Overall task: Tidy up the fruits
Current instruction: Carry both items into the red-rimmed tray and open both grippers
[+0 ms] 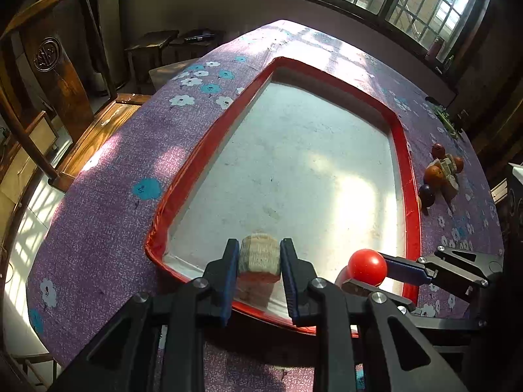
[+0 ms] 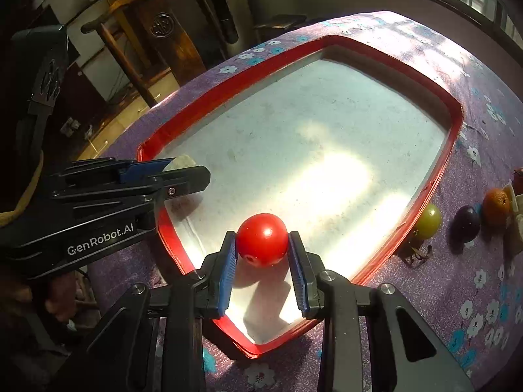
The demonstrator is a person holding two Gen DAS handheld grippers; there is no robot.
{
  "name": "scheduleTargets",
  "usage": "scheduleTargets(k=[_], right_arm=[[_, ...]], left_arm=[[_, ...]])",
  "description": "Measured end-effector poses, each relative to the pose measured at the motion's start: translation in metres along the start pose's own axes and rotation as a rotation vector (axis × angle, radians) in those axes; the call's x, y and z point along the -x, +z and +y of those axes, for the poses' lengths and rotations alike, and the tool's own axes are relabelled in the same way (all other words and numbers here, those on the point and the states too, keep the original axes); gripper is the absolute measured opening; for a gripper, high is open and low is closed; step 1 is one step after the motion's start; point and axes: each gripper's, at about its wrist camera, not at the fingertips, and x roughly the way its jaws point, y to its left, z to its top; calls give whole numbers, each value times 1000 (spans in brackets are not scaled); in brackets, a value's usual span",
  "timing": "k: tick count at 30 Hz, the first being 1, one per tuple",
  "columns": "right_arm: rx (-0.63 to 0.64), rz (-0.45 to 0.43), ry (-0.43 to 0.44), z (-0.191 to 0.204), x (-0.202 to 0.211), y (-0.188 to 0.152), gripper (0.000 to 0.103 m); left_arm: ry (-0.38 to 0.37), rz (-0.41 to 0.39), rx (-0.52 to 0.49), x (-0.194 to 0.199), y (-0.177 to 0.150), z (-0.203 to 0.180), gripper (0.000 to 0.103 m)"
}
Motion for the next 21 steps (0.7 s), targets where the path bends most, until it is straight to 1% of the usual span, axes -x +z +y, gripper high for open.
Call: scheduleTargets(k=[2,3,4,12,16,21], right_arm=[[-6,-2,1,-1,1,-1,31],[-9,-6,2,-2,2,-1,37],[-9,-10,-1,-1,3,-1,38],[-12,-21,-1,-1,12,-8,38],[-1,-38,-9,0,21,-14,38],[14,-59,-22,0,34,-22,38]], left_arm=[[3,-1,-4,0,0,0,28],[6,0,-6,0,0,-1,28],[8,0,-6,1,0,-1,28],[10,1,4,6,-2,-3,30],[9,2,7,10,-5,-8,33],[16,-1,-7,14,-7,-19,33]])
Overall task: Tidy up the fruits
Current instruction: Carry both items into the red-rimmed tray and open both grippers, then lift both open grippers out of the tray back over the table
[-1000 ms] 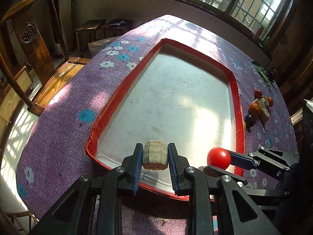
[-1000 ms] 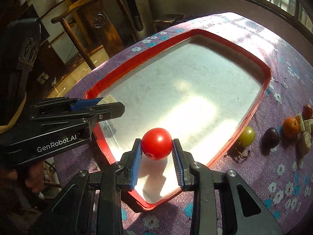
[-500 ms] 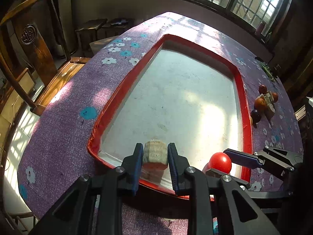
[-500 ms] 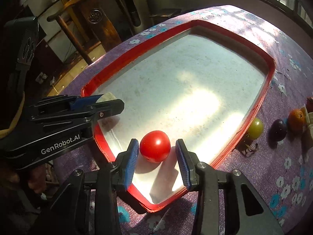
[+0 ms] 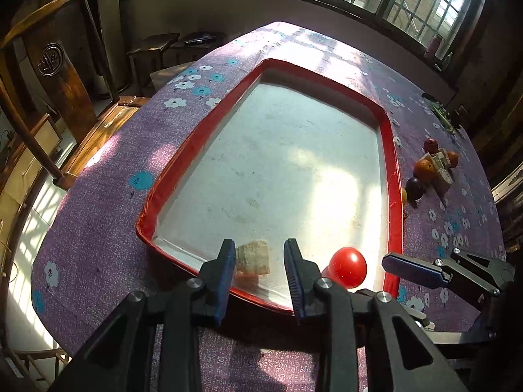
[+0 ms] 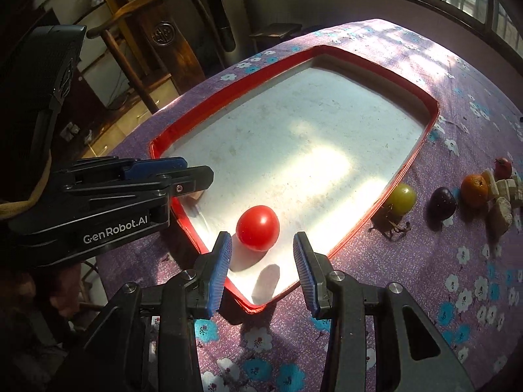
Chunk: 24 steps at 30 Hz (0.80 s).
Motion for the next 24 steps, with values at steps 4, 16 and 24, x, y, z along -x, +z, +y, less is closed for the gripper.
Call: scheduleTargets(k=[4,16,24], right_arm=[[3,-24,-7,-3,14,-8,38],[-96,-53,-40,-52,46,-43,38],[-246,-66,-85,-117,63,-70,38]], left_arm=[[-2,-2,-12,3,-1,-12,33],[-48,-3,-98,9,-5,-80,33],[-93,33,-186,0,-12,-134,35]])
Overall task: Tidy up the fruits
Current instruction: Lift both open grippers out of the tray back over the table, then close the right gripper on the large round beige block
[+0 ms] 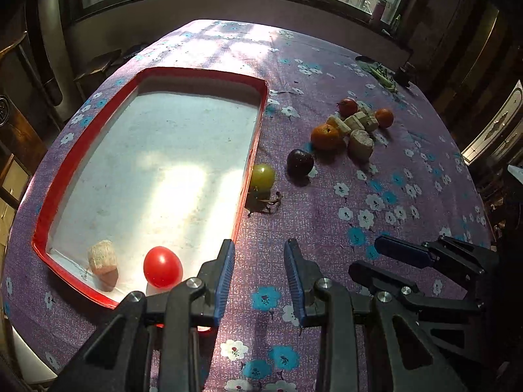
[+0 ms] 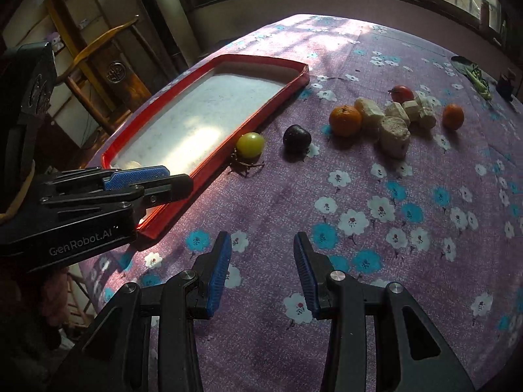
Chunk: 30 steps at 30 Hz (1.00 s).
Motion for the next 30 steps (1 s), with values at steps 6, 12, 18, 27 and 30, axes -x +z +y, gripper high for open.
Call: scheduleTargets(k=[6,12,18,27,30], right_arm=[[-84,-36,-65,-59,5,11,39],[-152,-93,-75,-100,-4,46,43],[-82,-100,-99,-99,-34,76,50],[-60,-106,-102,-106,-37,66,33],[-79,-113,-80,-109,-24,57,33]], left_arm=[[-10,29,-16,-11,1,-19,39],[0,55,-30,-20,-1,-27,40],[6,78,-27,-27,1,-26,40],[-21,69,-30,-41,30,-33,41],[-36,63,-50,-51,45,-41,41]])
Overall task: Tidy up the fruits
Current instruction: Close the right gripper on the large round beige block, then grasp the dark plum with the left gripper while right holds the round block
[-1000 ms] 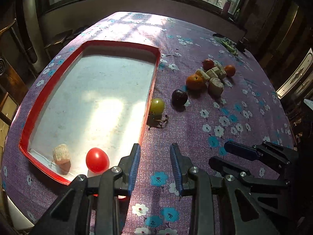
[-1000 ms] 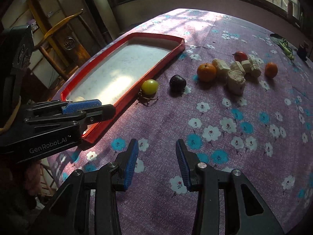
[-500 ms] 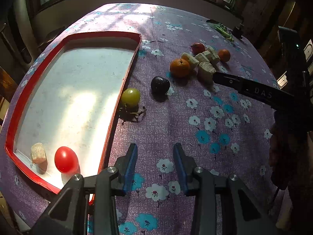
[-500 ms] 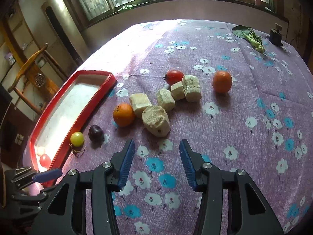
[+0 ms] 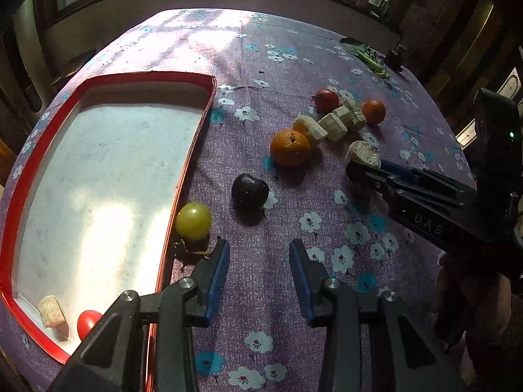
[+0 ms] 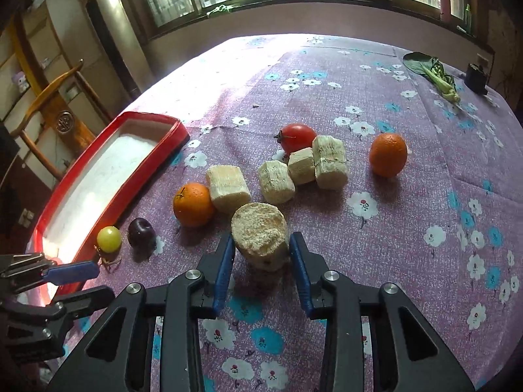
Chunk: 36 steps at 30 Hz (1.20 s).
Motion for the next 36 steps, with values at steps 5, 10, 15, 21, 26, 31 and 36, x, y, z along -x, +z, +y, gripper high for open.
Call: scheduleTargets(k=[5,10,15,21,26,31,36], right_arm=[[14,0,-3,-1,14,-14,33],[14,-14,-2,-1,20,-20,33],[-32,2,16,-6,15,-23,34],[-65,5,27,-13,13,-24,34],[-65,6,31,-12,14,-24,34],[-61,13,33,-11,11,-24,36],[-44,19,29,-10,7,-20,36]], left_arm=[[15,12,-50,-20,21,-11,41],[59,-33,-104,-22,36,-16,47],[27,-21,-99,-22,41,-10,47],[45,-21,-154,-22,33,-8,47],[52,-29,-162,-21,32,-6,47],[43,-17,-161,-24,32,-2,47],[31,7,-154,-36,32,-5,47]])
